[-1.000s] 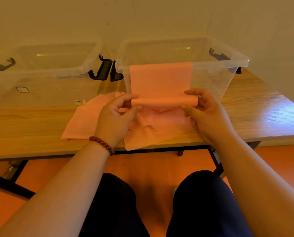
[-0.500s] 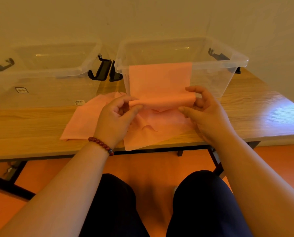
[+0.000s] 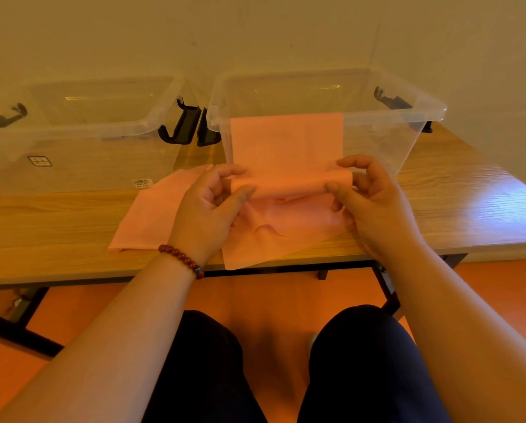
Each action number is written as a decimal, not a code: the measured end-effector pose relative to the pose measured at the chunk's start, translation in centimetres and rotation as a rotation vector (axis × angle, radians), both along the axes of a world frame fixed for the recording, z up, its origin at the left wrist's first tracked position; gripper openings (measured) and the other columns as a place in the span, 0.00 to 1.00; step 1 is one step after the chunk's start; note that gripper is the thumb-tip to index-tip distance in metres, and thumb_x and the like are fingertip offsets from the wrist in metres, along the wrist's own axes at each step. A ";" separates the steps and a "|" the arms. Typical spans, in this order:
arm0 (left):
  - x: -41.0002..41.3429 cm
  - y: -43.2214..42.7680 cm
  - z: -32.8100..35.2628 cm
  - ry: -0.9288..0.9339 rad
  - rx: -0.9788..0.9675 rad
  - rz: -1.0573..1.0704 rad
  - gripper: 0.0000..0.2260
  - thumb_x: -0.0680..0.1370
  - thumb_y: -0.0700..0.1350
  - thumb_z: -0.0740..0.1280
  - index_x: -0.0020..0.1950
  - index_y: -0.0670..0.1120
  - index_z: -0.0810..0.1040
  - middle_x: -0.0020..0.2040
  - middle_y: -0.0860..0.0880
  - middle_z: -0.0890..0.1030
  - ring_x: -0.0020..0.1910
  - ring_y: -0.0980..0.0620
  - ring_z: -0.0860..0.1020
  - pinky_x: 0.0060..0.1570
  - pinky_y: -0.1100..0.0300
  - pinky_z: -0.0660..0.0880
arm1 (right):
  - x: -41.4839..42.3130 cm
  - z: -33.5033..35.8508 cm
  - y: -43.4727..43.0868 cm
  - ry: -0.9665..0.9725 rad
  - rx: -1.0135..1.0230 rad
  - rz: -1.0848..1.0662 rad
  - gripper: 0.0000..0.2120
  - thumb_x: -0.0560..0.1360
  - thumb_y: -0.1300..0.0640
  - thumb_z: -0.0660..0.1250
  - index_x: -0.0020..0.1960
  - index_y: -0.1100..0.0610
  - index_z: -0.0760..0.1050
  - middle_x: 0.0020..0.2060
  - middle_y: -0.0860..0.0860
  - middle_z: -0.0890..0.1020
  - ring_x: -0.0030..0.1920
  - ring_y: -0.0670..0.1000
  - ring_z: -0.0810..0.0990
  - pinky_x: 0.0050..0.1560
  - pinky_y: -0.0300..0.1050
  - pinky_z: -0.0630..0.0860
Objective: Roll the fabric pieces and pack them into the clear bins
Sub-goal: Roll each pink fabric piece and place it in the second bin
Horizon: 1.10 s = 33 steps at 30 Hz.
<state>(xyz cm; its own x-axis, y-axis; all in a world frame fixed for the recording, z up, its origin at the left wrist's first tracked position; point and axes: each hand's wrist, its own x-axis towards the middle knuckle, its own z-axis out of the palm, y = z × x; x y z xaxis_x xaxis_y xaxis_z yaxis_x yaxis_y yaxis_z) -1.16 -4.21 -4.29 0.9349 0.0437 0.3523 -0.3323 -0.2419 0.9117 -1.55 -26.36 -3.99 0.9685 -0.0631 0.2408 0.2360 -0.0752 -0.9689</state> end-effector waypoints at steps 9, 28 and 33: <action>0.2 0.2 -0.1 -0.020 0.040 -0.014 0.12 0.75 0.42 0.70 0.48 0.60 0.77 0.44 0.57 0.78 0.37 0.62 0.75 0.36 0.69 0.74 | -0.4 0.1 0.1 0.023 -0.020 -0.036 0.02 0.77 0.55 0.68 0.49 0.51 0.77 0.31 0.48 0.80 0.30 0.44 0.74 0.32 0.42 0.70; 0.1 0.1 -0.1 0.009 0.039 0.020 0.11 0.74 0.43 0.71 0.46 0.61 0.78 0.41 0.58 0.79 0.38 0.57 0.75 0.38 0.66 0.74 | -0.5 0.0 -0.1 -0.024 -0.082 -0.032 0.02 0.76 0.55 0.69 0.48 0.50 0.79 0.33 0.47 0.82 0.34 0.46 0.76 0.42 0.44 0.75; 0.0 0.0 0.0 0.013 0.011 0.015 0.08 0.75 0.44 0.70 0.48 0.58 0.77 0.41 0.55 0.79 0.33 0.63 0.75 0.32 0.70 0.73 | -0.5 0.1 -0.1 -0.025 -0.033 0.045 0.16 0.73 0.62 0.72 0.57 0.48 0.76 0.44 0.47 0.81 0.41 0.44 0.80 0.42 0.37 0.76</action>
<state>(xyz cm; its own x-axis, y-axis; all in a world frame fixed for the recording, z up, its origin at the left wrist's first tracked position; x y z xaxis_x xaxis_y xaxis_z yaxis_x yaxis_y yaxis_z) -1.16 -4.25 -4.30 0.9386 0.0543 0.3406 -0.3164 -0.2572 0.9131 -2.01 -26.50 -3.91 0.9639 -0.0110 0.2659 0.2637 -0.0953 -0.9599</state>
